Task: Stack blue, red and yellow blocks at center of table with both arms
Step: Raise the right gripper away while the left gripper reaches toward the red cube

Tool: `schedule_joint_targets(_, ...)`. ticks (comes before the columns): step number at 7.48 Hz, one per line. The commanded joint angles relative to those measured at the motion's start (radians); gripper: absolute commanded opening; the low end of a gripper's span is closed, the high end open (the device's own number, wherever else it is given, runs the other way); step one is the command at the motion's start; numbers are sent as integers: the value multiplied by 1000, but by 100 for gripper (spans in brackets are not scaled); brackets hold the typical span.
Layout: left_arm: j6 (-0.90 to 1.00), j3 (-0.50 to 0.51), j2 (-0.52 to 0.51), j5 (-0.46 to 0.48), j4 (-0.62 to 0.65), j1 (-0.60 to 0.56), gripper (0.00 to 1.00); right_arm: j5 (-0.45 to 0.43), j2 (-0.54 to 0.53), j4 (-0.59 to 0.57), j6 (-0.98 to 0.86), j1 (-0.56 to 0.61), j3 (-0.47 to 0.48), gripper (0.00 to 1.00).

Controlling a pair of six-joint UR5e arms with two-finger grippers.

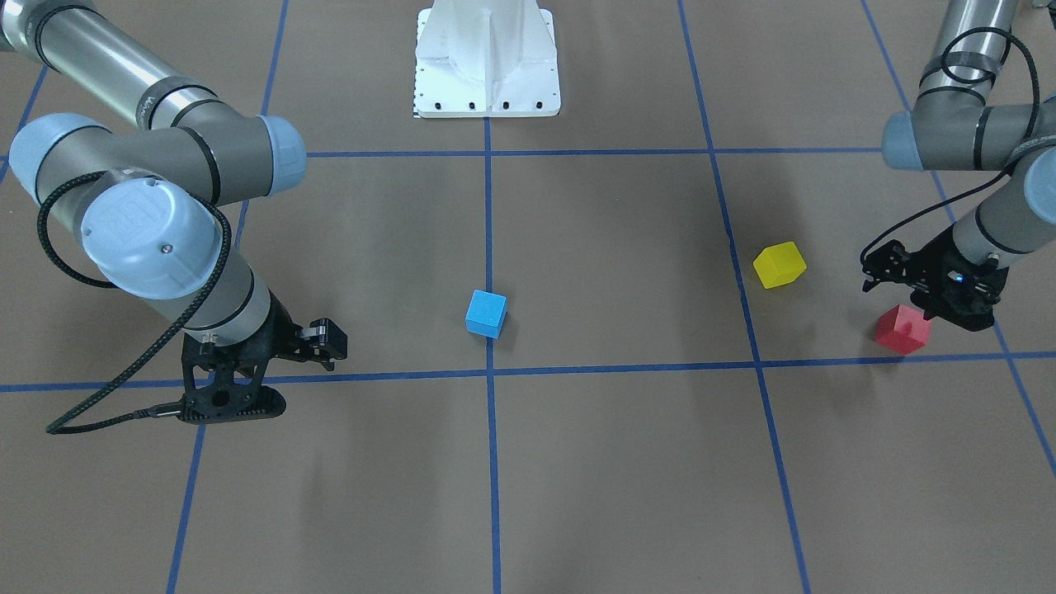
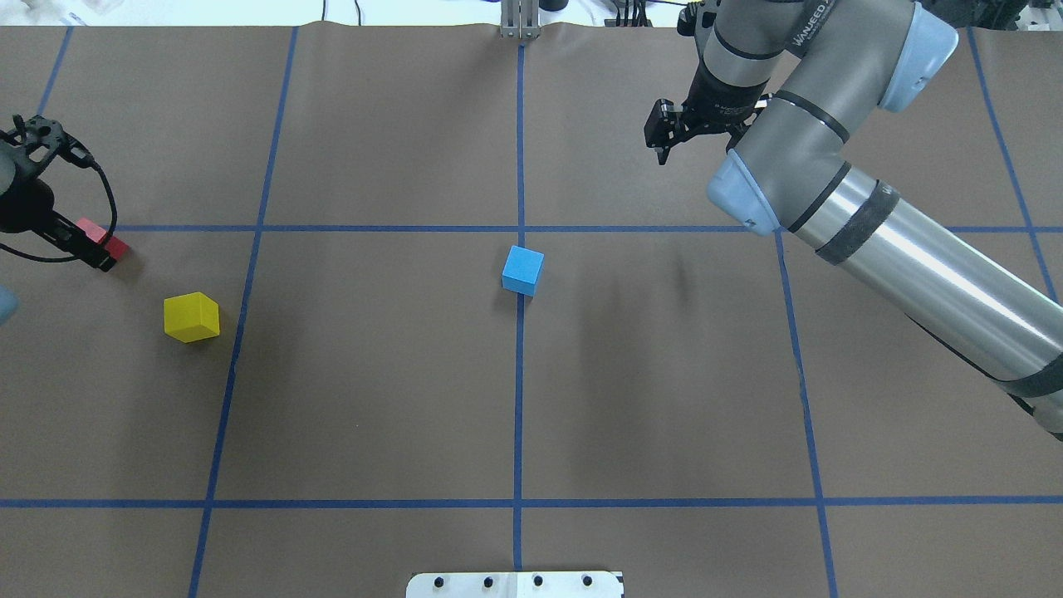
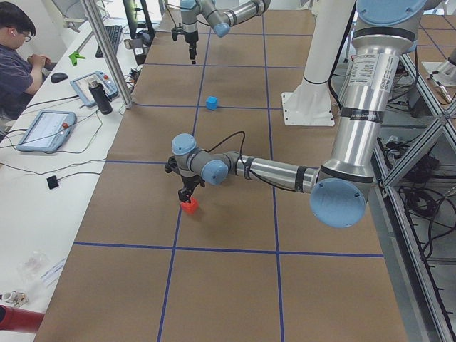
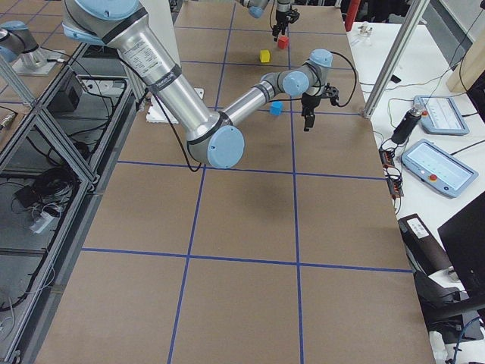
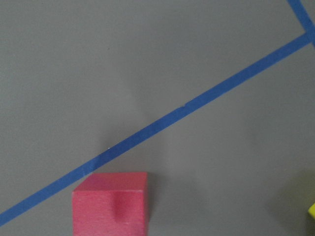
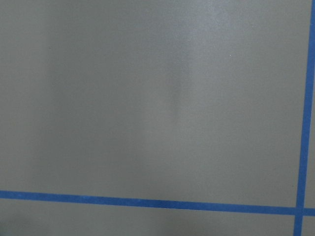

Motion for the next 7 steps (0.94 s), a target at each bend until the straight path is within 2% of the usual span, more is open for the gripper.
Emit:
schedule_joint_targets(1, 24, 20, 0, 0, 7, -27, 99, 0, 0, 0, -1, 0, -2, 100)
schedule_joint_targets(3, 16, 46, -6, 0, 9, -41, 99, 2, 2, 0, 1, -2, -3, 100)
schedule_joint_targets(5, 13, 115, -58, 0, 6, -41, 99, 2, 2, 0, 1, -2, -3, 100)
schedule_joint_targets(7, 3, 126, -63, 0, 3, -40, 100, 0, 0, 0, -1, -2, -3, 100)
